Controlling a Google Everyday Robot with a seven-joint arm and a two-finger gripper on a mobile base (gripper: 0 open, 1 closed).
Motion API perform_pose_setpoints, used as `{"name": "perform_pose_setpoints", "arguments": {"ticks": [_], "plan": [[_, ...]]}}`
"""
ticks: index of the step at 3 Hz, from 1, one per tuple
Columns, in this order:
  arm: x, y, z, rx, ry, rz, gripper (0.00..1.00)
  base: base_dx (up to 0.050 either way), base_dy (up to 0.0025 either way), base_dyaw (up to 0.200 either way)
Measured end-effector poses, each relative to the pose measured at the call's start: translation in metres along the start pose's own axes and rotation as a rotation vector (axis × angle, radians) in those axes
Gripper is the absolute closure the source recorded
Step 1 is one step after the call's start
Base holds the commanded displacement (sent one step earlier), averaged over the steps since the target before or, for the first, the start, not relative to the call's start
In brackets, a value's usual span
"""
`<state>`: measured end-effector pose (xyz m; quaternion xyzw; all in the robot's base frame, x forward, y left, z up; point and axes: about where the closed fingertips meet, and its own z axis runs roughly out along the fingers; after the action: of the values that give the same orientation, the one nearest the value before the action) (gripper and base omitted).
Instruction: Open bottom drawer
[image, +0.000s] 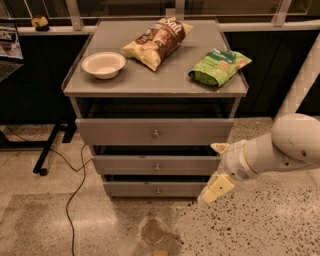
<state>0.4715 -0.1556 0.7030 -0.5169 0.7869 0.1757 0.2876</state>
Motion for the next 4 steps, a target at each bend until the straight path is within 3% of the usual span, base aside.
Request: {"name": "perform_pose_setpoints", "arguments": {"ticks": [1, 2, 4], "plan": [[0.009, -0.002, 0.026, -0.043, 0.043, 0.011, 0.00, 0.000, 0.00000, 0.000], [0.009, -0.002, 0.026, -0.043, 0.043, 0.011, 0.00, 0.000, 0.00000, 0.000], [0.033, 0.002, 0.073, -0.016, -0.038, 0.006, 0.00, 0.000, 0.00000, 0.000]]}}
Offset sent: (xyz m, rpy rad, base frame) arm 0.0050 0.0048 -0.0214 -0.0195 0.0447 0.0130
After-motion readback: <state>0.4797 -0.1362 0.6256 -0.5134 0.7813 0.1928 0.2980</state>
